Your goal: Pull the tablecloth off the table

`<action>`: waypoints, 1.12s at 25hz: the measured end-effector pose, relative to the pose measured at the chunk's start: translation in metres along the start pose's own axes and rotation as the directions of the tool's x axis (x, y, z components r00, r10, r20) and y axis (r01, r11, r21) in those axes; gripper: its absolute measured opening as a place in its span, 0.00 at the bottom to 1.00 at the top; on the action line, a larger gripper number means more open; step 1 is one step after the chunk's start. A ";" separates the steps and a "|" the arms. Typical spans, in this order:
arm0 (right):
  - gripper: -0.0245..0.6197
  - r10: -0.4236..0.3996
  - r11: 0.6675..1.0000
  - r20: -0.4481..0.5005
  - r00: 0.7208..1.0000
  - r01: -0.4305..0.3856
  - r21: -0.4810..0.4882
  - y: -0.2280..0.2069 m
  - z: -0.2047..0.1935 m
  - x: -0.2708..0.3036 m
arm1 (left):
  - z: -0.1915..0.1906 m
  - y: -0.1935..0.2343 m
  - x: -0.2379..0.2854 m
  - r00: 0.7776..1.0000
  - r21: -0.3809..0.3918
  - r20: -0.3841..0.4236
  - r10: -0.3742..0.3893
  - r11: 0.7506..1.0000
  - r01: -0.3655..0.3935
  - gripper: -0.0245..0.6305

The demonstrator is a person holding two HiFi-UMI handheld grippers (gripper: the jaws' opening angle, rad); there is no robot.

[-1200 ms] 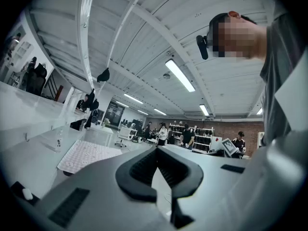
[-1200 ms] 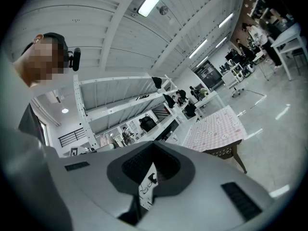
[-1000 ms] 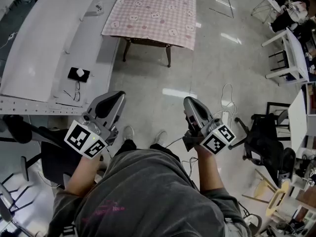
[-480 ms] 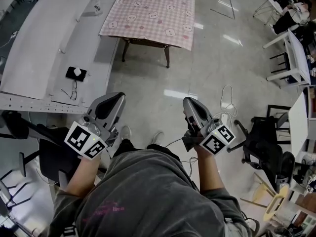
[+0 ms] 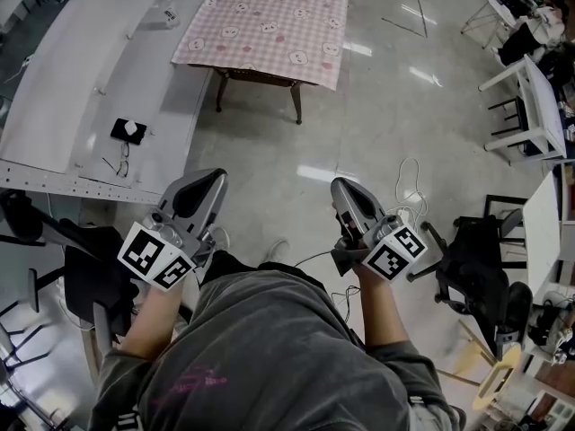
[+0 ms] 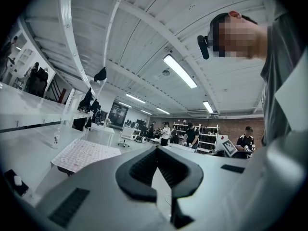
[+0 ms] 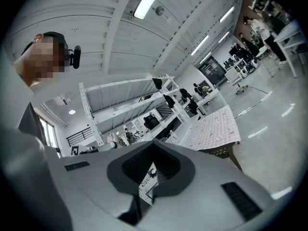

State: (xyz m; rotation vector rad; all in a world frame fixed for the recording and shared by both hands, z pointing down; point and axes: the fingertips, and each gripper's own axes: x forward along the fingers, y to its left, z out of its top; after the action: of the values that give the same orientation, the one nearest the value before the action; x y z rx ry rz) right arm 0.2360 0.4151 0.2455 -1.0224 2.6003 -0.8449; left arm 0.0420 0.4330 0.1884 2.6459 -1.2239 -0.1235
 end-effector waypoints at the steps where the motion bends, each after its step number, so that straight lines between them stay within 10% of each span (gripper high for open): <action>1: 0.03 0.000 1.000 0.000 1.000 0.000 0.002 -0.003 0.001 -0.005 | -0.002 -0.004 0.003 1.000 -0.001 0.000 0.003 1.000 -0.003 0.04; 28: 0.03 0.043 0.999 -0.024 0.999 -0.043 0.021 -0.043 0.013 0.008 | -0.014 0.005 0.035 0.998 -0.009 0.013 0.059 0.998 -0.059 0.04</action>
State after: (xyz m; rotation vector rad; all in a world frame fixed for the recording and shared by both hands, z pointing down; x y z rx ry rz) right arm 0.2593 0.3787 0.2603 -0.9529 2.6179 -0.8776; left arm 0.0636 0.4053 0.2034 2.6031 -1.3015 -0.1366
